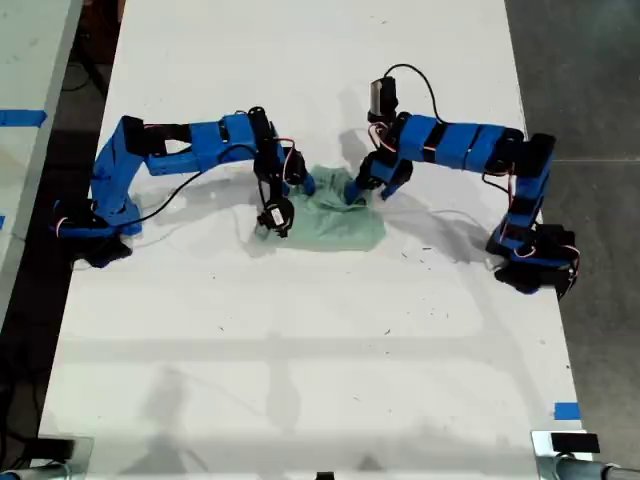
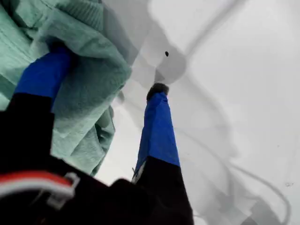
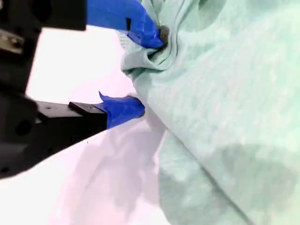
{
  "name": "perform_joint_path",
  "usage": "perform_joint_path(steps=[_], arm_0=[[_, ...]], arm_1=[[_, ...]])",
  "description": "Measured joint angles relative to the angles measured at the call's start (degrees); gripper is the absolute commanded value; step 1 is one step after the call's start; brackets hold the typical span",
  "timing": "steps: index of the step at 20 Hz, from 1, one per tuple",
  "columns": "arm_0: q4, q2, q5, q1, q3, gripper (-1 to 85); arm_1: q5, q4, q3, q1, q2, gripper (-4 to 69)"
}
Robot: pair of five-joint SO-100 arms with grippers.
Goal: Fold t shirt
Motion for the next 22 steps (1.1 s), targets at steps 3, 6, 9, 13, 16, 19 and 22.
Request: perform_joint_path(steps=[3, 6, 9, 13, 16, 19, 22], arm_0=[[4.2, 5.4, 0.9, -1.6, 0.0, 18.4], [8.7, 16.0, 1.1, -3.1, 0.0, 17.3], [12.2, 30.0, 0.6, -3.0, 0.0, 7.8], [13.2, 52.1, -4.1, 5.6, 2.1, -0.1], [13.1, 66.7, -10.5, 16.6, 13.0, -0.1], [5.4, 80.6, -18.5, 24.8, 36.6, -0.1], [-7.5, 97.5, -24.8, 28.7, 67.4, -0.1]], arm_1=[[0.0, 4.6, -5.3, -0.2, 1.0, 34.0], [-0.7, 8.2, -6.0, -0.1, 9.3, 34.3], [-0.4, 13.7, -6.1, -0.4, 22.4, 12.3], [4.1, 17.2, -1.3, -6.9, 44.2, 2.0], [8.3, 17.7, 9.7, -13.5, 62.1, 2.1], [13.9, 16.7, 28.2, -18.8, 78.1, 2.2], [21.4, 11.3, 50.8, -25.2, 93.6, 2.2]])
